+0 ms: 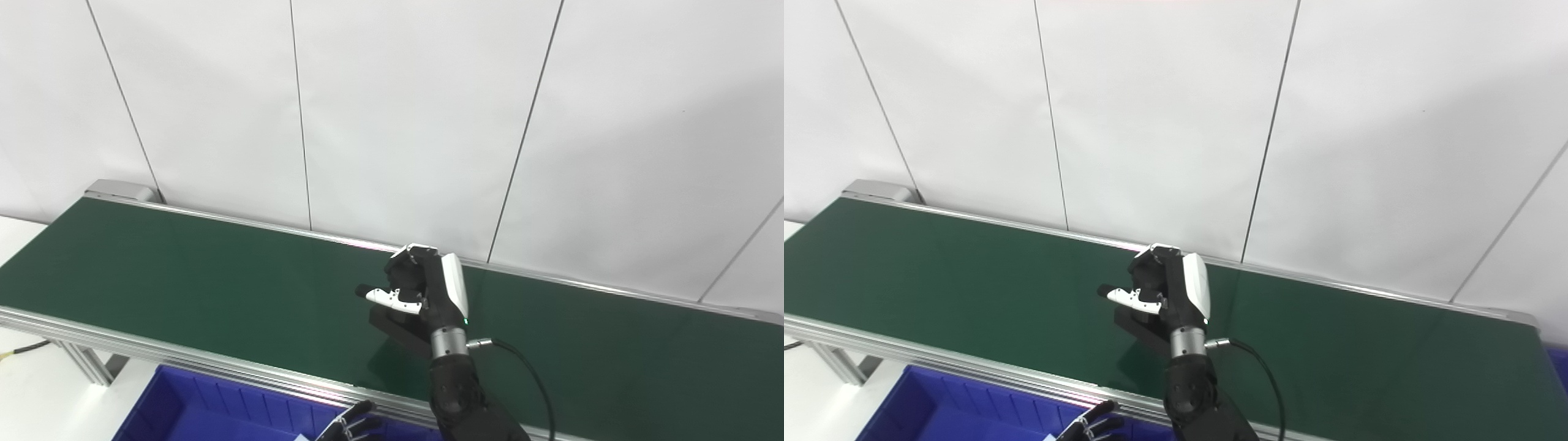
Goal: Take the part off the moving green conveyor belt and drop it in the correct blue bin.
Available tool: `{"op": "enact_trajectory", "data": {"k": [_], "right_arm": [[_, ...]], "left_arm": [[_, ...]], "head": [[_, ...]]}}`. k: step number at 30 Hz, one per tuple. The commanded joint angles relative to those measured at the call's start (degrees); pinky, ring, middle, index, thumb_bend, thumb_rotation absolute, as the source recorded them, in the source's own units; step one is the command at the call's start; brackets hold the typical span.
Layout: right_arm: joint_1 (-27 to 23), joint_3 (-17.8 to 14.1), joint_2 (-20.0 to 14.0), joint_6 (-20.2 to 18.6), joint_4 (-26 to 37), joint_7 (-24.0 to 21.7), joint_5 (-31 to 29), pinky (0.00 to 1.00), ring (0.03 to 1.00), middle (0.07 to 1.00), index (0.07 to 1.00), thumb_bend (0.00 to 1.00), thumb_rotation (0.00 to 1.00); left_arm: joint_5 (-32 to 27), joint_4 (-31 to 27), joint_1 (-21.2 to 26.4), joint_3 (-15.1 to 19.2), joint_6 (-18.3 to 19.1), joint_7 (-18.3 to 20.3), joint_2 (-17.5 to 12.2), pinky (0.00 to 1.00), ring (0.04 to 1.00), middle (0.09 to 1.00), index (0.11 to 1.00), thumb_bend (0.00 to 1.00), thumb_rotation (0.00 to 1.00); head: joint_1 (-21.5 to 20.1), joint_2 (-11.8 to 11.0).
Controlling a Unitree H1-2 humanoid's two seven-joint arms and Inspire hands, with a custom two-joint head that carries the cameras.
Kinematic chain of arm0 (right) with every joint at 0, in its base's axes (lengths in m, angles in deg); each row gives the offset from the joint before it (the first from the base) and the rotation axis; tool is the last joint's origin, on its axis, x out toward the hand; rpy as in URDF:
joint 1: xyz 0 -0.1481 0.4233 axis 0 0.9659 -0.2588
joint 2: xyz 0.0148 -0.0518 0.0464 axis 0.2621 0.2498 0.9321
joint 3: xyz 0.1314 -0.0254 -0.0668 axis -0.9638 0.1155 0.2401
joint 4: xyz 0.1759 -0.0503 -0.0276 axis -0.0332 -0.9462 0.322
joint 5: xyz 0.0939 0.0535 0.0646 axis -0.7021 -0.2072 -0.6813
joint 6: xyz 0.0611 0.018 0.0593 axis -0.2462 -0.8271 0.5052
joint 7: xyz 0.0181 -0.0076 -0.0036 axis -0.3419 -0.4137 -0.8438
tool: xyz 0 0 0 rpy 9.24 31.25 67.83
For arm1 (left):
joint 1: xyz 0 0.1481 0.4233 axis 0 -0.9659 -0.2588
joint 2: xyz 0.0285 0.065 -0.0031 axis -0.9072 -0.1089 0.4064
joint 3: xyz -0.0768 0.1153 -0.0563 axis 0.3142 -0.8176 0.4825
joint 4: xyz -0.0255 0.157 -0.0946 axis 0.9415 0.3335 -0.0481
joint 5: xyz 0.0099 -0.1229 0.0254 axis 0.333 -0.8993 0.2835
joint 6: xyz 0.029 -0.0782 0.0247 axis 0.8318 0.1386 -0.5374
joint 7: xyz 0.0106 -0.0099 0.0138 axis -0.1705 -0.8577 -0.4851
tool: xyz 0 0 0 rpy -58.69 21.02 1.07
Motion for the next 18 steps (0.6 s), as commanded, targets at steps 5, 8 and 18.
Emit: {"op": "enact_trajectory", "data": {"k": [5, 8, 18], "right_arm": [[4.44, 0.05, -1.55, 2.33, 16.64, 0.88, -0.96, 0.04, 0.078, 0.106, 0.095, 0.51, 0.0], [9.48, -0.88, -2.36, 2.29, 26.39, -0.37, 0.55, 0.05, 0.077, 0.107, 0.093, 0.51, 0.0], [27.27, -4.46, -4.71, 0.38, 44.76, -5.29, 7.69, 0.05, 0.084, 0.114, 0.102, 0.55, 0.0]], "left_arm": [[-0.41, -2.11, 0.12, -0.53, -0.53, 1.19, -0.12, 0.74, 0.729, 0.786, 0.844, 0.43, 0.0], [-1.39, -3.02, -0.2, -0.69, -0.07, 1.98, -0.37, 0.77, 0.749, 0.798, 0.857, 0.39, 0.0], [-1.3, -6.03, -1.01, -1.22, 1.36, 2.71, -1.77, 0.79, 0.761, 0.817, 0.889, 0.31, 0.0]], "head": [[-2.9, 0.47], [-5.21, 1.05], [-10.27, 3.87]]}}
